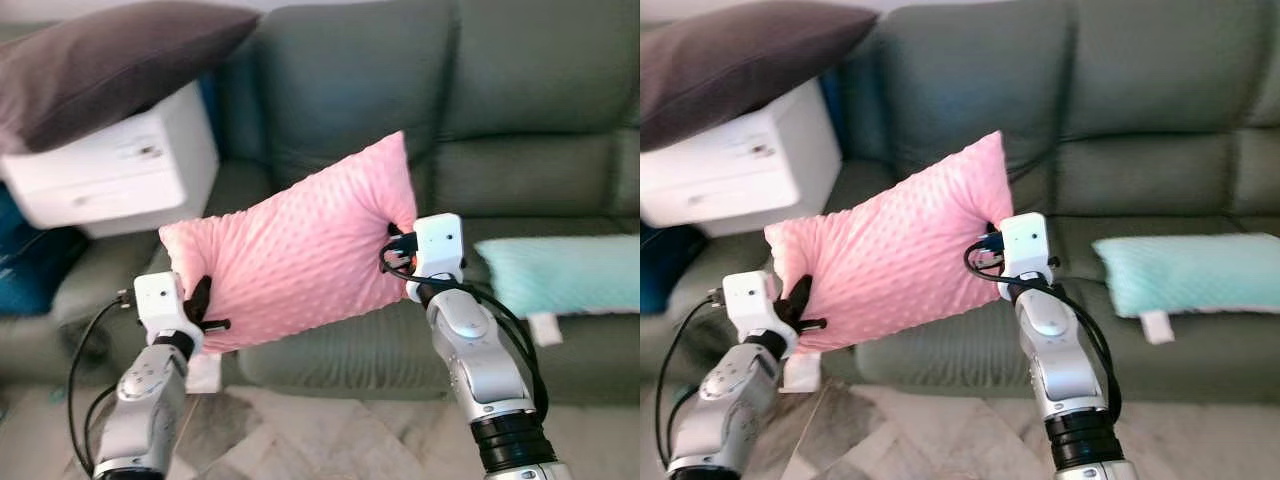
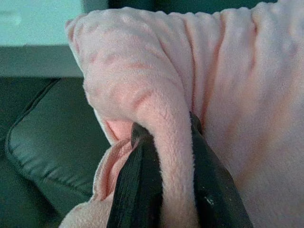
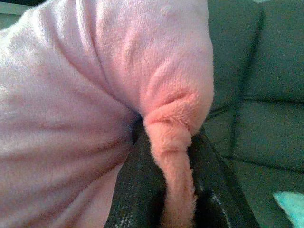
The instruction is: Move the pillow to the sofa
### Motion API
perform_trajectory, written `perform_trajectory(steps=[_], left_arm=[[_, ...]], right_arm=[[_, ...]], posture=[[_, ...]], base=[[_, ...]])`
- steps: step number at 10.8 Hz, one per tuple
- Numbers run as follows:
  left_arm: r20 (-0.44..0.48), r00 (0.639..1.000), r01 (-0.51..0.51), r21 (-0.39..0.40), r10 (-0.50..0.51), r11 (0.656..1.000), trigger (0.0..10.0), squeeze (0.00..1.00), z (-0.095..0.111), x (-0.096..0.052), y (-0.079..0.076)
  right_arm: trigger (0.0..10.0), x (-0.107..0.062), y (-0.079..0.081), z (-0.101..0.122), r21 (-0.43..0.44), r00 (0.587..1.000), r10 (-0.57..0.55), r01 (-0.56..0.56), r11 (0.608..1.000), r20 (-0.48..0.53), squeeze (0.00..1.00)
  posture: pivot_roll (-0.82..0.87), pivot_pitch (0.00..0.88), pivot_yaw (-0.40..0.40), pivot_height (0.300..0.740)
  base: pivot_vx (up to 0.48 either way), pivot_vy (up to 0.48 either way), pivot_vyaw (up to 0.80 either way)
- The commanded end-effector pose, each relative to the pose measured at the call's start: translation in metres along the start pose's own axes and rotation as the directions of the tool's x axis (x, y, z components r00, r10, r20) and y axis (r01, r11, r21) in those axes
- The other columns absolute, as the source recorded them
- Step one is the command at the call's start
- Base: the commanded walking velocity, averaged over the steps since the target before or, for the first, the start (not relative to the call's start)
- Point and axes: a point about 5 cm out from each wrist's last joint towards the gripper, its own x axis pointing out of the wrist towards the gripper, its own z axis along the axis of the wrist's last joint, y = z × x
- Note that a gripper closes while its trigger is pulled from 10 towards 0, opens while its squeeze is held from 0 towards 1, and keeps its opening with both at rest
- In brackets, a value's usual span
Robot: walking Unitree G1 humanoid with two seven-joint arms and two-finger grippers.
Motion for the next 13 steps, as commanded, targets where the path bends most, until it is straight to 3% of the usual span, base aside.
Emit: perform_trajectory(steps=[1,2,5,10,13], left_arm=[[0.019,1.000,0.000,0.059,-0.001,0.998,10.0,0.00,0.006,-0.003,0.006],[0.035,0.999,-0.031,0.094,0.027,0.995,10.0,0.00,0.008,-0.003,0.010],[0.031,0.999,0.015,0.028,-0.016,1.000,10.0,0.00,0.006,-0.003,0.003],[0.038,0.998,0.045,0.008,-0.045,0.999,10.0,0.00,0.005,-0.005,0.001],[0.039,0.998,0.050,0.005,-0.050,0.999,10.0,0.00,0.005,-0.005,0.000]], right_arm=[[10.0,0.001,-0.004,0.004,0.003,1.000,-0.023,0.023,1.000,0.016,0.00],[10.0,0.002,-0.002,0.004,0.009,1.000,-0.021,0.021,1.000,0.015,0.00],[10.0,0.001,-0.002,0.005,0.006,1.000,-0.021,0.021,1.000,0.019,0.00],[10.0,-0.002,-0.002,0.005,0.003,0.999,-0.021,0.021,1.000,0.027,0.00],[10.0,-0.001,-0.002,0.006,-0.005,0.999,-0.017,0.018,1.000,0.031,0.00]], posture=[[-0.20,0.016,0.096,0.740],[-0.20,0.016,0.095,0.740],[-0.20,0.017,0.097,0.740],[-0.21,0.026,0.100,0.740],[-0.21,0.024,0.099,0.740]], base=[[0.000,0.000,-0.74],[0.000,0.000,-0.74],[0.000,0.000,-0.75],[0.359,0.000,-0.72],[0.425,0.000,0.00]])
